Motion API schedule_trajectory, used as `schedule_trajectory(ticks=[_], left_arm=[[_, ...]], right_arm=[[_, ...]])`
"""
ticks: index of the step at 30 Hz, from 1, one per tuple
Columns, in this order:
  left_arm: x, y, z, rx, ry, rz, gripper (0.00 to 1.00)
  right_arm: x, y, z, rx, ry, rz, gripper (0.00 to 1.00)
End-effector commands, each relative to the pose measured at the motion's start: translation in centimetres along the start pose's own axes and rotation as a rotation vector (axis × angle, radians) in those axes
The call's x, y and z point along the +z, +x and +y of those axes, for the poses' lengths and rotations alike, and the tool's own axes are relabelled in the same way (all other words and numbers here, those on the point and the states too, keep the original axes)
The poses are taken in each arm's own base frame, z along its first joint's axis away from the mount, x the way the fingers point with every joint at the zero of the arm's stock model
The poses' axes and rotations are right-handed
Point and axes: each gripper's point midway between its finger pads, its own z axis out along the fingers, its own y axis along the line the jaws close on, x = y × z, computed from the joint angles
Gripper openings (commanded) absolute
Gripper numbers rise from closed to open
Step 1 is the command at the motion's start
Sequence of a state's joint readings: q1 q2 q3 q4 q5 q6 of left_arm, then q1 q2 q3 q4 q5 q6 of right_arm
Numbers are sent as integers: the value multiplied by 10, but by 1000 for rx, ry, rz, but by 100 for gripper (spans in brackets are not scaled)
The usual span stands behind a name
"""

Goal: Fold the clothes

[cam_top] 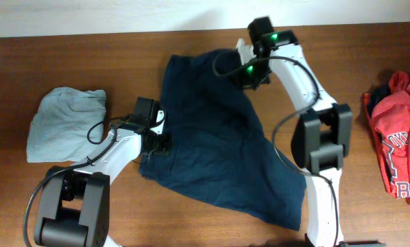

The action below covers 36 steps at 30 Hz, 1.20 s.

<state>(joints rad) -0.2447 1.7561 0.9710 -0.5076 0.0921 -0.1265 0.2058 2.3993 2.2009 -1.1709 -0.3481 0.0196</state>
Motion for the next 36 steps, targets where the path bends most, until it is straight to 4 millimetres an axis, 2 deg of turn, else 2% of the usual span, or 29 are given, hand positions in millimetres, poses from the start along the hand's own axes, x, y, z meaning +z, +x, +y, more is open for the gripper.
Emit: schedule_trajectory(ticks=[1, 4, 9, 11, 14, 18, 20, 22, 23, 25, 28, 29, 32, 34, 35, 36], left_arm=[[3, 0, 3, 13, -12, 6, 0], [3, 0, 3, 13, -12, 6, 0], [3, 0, 3, 13, -12, 5, 0], [3, -1, 3, 13, -12, 3, 0], [3, -1, 3, 14, -12, 2, 0], [3, -2, 3, 14, -11, -3, 0], [3, -4, 3, 14, -11, -9, 0], [3, -5, 2, 15, -10, -16, 0], [3, -6, 2, 15, -9, -20, 0], [3, -8, 2, 16, -8, -28, 0], [2, -13, 1, 18, -6, -46, 1], [2, -15, 1, 19, -5, -55, 1], [4, -24, 0, 22, 0, -89, 1], [11, -26, 0, 22, 4, -92, 1], [16, -24, -1, 22, 11, -83, 1], [22, -20, -2, 21, 17, -65, 1]], right_arm=[[-106, -20, -13, 2, 279, -215, 4], [-121, -15, -20, 9, 351, -222, 4], [-119, -5, -29, 20, 379, -179, 5], [-123, -5, -41, 36, 420, -183, 9], [-139, -2, -75, 103, 537, -189, 18], [-160, 16, -128, 271, 604, -180, 18], [-166, 28, -149, 355, 562, -168, 14], [-165, 31, -151, 379, 480, -166, 11], [-159, 28, -138, 315, 340, -158, 12], [-152, 23, -117, 224, 200, -157, 30], [-141, 21, -110, 190, 167, -148, 54], [-128, 21, -110, 181, 164, -142, 64], [-82, 29, -116, 164, 120, -82, 67], [-52, 37, -107, 116, 14, -45, 66], [-40, 40, -102, 99, -30, -37, 64], [-28, 43, -102, 97, -44, -25, 57]])
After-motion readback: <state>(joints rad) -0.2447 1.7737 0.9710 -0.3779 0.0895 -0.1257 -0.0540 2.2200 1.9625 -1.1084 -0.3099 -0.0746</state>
